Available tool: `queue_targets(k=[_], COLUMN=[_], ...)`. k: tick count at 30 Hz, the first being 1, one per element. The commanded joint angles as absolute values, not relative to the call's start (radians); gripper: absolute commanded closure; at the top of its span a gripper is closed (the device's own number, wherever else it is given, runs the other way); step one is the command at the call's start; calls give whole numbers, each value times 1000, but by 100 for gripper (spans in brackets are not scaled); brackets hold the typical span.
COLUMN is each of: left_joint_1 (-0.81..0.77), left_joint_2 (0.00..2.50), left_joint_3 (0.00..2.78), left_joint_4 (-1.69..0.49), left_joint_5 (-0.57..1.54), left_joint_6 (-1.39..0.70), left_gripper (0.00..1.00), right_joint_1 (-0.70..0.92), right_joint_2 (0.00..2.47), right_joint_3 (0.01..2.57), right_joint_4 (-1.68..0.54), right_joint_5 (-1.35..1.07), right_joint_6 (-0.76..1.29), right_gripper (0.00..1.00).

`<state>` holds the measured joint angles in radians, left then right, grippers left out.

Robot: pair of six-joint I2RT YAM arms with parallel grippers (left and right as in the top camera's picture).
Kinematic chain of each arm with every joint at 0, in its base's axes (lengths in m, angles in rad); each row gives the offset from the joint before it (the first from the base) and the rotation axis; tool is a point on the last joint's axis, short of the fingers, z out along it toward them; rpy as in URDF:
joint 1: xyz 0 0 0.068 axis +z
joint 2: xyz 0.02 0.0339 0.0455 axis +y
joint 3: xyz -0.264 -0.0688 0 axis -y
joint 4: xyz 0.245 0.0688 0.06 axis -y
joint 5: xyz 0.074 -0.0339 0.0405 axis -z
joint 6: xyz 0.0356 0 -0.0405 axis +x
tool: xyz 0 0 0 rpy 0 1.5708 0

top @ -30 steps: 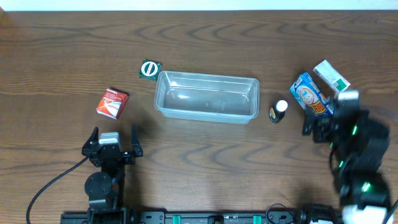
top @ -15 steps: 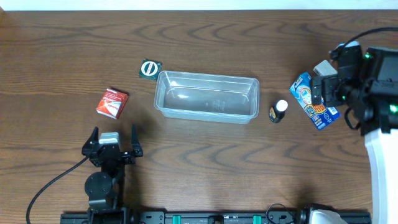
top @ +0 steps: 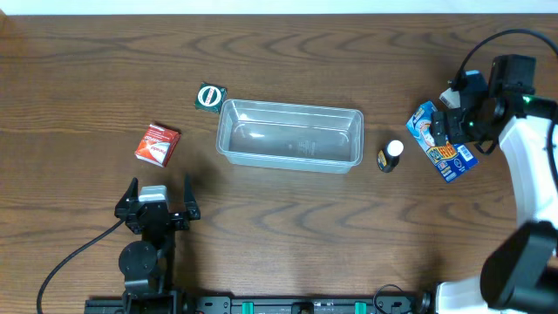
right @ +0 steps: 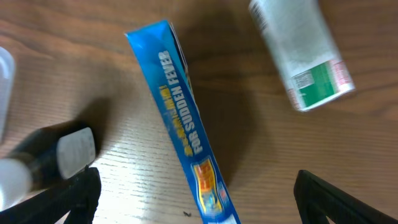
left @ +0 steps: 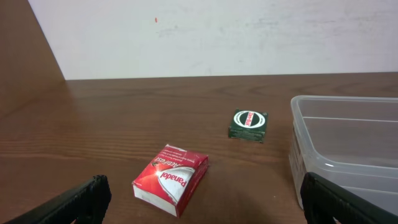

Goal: Pack container
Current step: 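Grasp the blue fever box with the right gripper and lift, then carry the blue box over the container and lower it inside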

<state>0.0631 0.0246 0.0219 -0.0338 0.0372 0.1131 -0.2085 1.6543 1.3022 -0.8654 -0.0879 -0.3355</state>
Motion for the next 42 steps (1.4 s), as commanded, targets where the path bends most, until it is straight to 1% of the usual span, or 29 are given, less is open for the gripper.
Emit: queue_targets(k=[1, 6, 9, 16, 20, 23, 27, 31, 34, 38, 42], left_joint_1=[59, 59, 59, 59, 59, 59, 59, 59, 59, 59, 59], left_joint_2=[24, 24, 24, 24, 24, 24, 24, 24, 24, 24, 24], left_joint_3=[4, 4, 4, 4, 4, 4, 4, 4, 4, 4, 4], left_joint_4=[-71, -71, -71, -71, -71, -71, -71, -71, -71, -71, -71], left_joint_5=[10, 10, 10, 10, 10, 10, 10, 10, 10, 10, 10], left_joint_6=[131, 131, 131, 131, 131, 131, 131, 131, 131, 131, 131], left_gripper=[2, 2, 2, 2, 2, 2, 2, 2, 2, 2, 2], right_joint_1=[-220, -220, -220, -220, -220, -219, -214, -196, -170, -81, 72], right_joint_2=[1724, 1808, 1823, 1822, 1822, 1821, 1797, 1759, 1723, 1678, 1634], right_joint_3=[1306, 1306, 1306, 1307, 1311, 1328, 1380, 1492, 1597, 1722, 1774], right_joint_4=[-863, -868, -866, -855, -854, -863, -910, -984, -1023, -1084, -1085], right_joint_5=[-125, -125, -124, -120, -95, -59, -17, 29, 7, -117, -124], right_joint_6=[-362, -364, -364, -364, -364, -364, -364, -364, -366, -588, -813], right_gripper=[7, 20, 32, 63, 85, 98, 99, 99, 99, 99, 99])
